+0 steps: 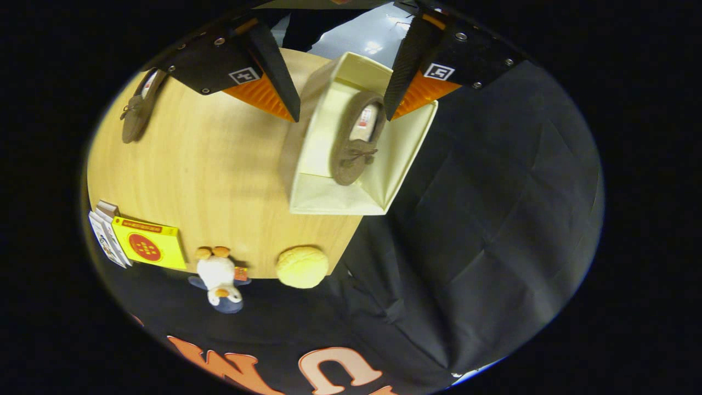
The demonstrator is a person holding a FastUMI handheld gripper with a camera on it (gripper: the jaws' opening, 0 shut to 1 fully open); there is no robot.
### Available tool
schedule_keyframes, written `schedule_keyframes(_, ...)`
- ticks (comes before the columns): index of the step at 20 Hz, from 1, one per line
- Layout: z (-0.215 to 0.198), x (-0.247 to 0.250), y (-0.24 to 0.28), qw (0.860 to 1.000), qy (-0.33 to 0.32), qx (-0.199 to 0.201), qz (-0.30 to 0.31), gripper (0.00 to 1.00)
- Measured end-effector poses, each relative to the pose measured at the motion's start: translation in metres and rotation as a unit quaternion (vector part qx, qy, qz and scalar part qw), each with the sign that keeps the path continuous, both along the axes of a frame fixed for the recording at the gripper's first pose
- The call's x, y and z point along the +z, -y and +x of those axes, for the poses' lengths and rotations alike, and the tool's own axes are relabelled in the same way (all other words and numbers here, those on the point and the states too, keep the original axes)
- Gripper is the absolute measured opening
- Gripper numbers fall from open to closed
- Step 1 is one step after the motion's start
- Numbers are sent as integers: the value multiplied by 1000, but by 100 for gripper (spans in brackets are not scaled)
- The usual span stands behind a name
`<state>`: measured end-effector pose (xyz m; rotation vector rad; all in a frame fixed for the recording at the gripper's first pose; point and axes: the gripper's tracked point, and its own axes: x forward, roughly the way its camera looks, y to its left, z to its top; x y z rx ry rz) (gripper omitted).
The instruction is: Open the storage box then place both shoes into the box .Put the left shoe in first, then the right shoe, with the right side of both shoes facing outward in a uniform manner.
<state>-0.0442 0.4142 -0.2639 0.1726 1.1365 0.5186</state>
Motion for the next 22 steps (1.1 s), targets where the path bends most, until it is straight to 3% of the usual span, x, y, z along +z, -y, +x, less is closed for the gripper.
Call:
schedule_keyframes(5,7,-16,116,997,26,-50,-44,96)
schedule_keyframes(13,-27,-70,298,984,-13,-130,-122,97)
schedule_keyframes(17,-34,-101,340,978,-25,-158,-136,94)
schedule_keyframes(22,-45,-159,379,971,-43,-161,-170,87)
